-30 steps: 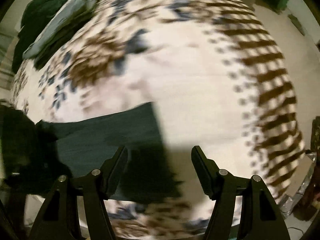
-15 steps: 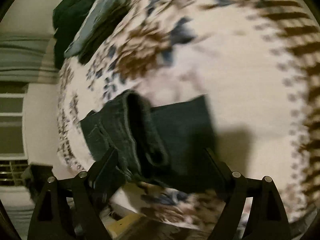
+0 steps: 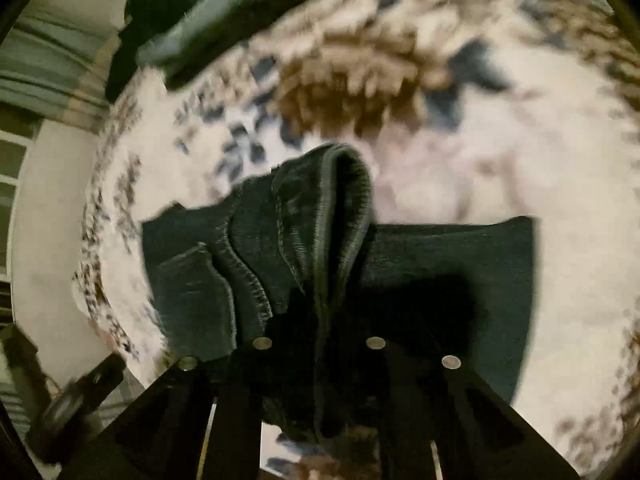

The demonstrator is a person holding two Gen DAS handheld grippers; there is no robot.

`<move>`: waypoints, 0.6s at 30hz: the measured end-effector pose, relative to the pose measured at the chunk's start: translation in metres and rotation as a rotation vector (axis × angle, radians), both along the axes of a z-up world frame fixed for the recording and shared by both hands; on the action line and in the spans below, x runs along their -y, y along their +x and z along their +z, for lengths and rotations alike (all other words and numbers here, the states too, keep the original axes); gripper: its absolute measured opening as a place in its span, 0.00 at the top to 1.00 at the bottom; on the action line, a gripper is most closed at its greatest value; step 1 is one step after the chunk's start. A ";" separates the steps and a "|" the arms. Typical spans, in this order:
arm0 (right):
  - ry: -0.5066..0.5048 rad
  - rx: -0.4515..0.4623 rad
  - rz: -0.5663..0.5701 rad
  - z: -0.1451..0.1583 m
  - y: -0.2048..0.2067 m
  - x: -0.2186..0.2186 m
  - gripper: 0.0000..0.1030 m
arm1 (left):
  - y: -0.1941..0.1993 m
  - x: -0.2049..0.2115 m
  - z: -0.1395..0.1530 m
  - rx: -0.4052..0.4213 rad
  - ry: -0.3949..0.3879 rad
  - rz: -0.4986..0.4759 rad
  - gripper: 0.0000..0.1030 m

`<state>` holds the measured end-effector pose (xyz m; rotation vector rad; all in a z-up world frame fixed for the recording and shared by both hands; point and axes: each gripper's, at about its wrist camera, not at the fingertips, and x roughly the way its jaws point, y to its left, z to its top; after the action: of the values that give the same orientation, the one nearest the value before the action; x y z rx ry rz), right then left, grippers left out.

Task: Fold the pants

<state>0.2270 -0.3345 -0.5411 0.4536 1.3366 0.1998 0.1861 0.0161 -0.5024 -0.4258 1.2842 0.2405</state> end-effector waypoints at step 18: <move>-0.079 -0.171 -0.202 -0.014 -0.053 0.186 0.60 | 0.109 0.085 -0.047 -0.001 -0.259 -0.236 0.07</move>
<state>0.1739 -0.5205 -0.5556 0.5444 1.4499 -0.0602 0.2954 -0.0692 -0.5492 -0.4889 1.3585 -0.1261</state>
